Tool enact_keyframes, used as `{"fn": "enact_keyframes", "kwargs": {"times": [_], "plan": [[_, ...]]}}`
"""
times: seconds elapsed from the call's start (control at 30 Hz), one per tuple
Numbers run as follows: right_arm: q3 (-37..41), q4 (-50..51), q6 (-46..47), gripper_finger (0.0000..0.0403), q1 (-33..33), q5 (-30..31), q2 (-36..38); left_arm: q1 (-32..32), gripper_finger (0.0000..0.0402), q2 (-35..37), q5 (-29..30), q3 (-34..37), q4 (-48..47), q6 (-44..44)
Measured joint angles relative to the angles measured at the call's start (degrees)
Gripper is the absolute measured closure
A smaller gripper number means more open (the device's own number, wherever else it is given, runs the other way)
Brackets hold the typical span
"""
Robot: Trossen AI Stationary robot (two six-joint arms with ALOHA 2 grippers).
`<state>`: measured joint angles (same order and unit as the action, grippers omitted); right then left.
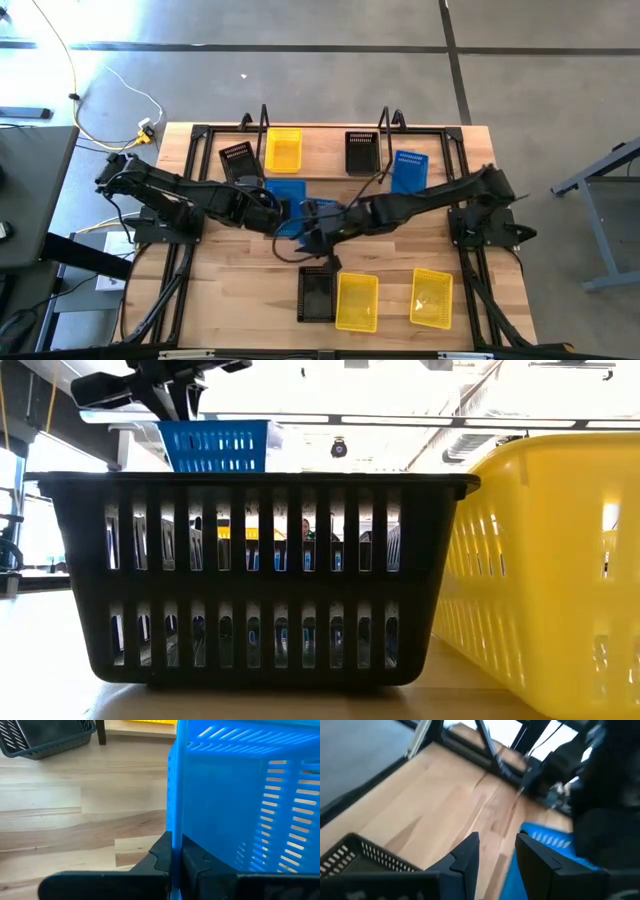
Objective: Stack baskets on shelf by color
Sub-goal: Put the bottom blue bin on the shelf
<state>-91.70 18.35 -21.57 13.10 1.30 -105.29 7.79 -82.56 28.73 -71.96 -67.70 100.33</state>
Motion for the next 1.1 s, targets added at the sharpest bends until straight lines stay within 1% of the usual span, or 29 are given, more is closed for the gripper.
{"fn": "enact_keyframes", "kwargs": {"times": [0.07, 0.23, 0.33, 0.4, 0.63, 0.77, 0.93, 1.03, 1.1], "plan": [[0.00, 0.05, 0.10, 0.0289, 0.00, 0.98, -1.77, 0.00, 0.0401, 0.00, -0.09, 0.00, 0.00, 0.19], [0.00, 0.09, 0.10, 0.0289, 0.00, 6.42, -5.07, 0.09, 0.0401, 0.00, -0.25, 0.00, 0.05, 0.55], [0.00, 0.13, 0.12, 0.0289, 0.00, 11.32, -5.92, 0.11, 0.0401, 0.00, -1.02, 0.00, 0.08, 0.42], [0.00, 0.04, 0.25, 0.0289, -0.06, 13.12, -6.06, 0.11, 0.0401, -0.02, -1.07, 0.00, 0.10, 0.42], [0.00, 1.52, 3.59, 0.0289, -1.48, 12.73, -6.11, 0.09, 0.0401, -0.02, -1.01, 0.00, 1.11, -0.02], [0.00, 3.36, 3.58, 0.0289, -1.83, 12.68, -6.11, 0.07, 0.0401, -0.04, -0.89, 0.00, 2.20, -0.92], [0.00, 3.94, 3.60, 0.0290, -1.83, 14.10, -6.11, 0.07, 0.0401, -0.04, -0.90, 0.00, 4.12, -1.88], [0.00, 4.64, 3.69, 0.0309, -1.84, 14.79, -6.11, 0.07, 0.0401, -0.04, -0.92, 0.00, 4.53, -2.72], [0.00, 5.05, 3.65, 0.0339, -1.83, 14.79, -6.11, 0.05, 0.0401, -0.04, -0.92, 0.00, 4.59, -2.86]]}}
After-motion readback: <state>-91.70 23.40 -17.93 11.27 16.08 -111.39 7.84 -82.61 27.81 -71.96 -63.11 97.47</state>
